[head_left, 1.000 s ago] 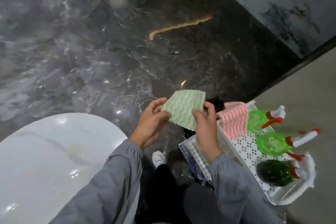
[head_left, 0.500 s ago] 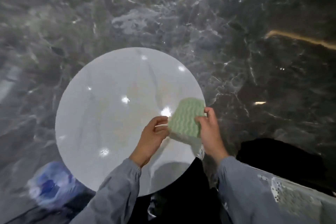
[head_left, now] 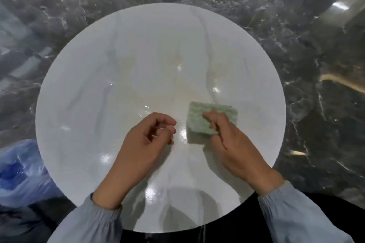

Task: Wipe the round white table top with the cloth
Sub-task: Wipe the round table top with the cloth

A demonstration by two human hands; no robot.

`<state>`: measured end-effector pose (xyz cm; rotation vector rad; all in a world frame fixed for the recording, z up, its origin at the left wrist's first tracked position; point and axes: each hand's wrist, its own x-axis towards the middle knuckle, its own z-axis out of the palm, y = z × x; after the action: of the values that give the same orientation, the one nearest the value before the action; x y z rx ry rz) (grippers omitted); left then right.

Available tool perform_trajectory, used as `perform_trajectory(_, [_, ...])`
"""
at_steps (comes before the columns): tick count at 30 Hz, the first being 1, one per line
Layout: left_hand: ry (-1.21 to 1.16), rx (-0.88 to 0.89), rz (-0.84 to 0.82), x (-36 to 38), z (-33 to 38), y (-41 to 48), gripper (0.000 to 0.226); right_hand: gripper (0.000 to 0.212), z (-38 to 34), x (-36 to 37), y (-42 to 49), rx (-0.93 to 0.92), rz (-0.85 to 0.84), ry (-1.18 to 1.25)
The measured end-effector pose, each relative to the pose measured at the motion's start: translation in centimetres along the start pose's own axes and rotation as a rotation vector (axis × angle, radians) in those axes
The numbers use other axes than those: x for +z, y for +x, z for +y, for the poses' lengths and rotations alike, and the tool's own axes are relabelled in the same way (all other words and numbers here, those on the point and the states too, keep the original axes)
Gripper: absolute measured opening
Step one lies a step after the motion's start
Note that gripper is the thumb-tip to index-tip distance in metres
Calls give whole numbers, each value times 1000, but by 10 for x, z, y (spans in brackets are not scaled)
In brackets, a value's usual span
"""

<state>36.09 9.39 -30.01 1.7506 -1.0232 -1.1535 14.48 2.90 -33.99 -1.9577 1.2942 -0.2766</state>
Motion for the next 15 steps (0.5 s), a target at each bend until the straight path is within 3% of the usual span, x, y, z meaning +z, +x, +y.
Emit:
perform_trajectory(8, [125, 254, 193, -7, -69, -60, 13, 65, 23, 36, -13, -236, -28, -414])
perform_trajectory(10, [181, 307, 265, -5, -88, -72, 13, 64, 31, 47, -17, -253, -35, -547])
perform_trajectory(15, [206, 386, 430, 3, -126, -108, 17, 51, 22, 60, -51, -254, 44, -608])
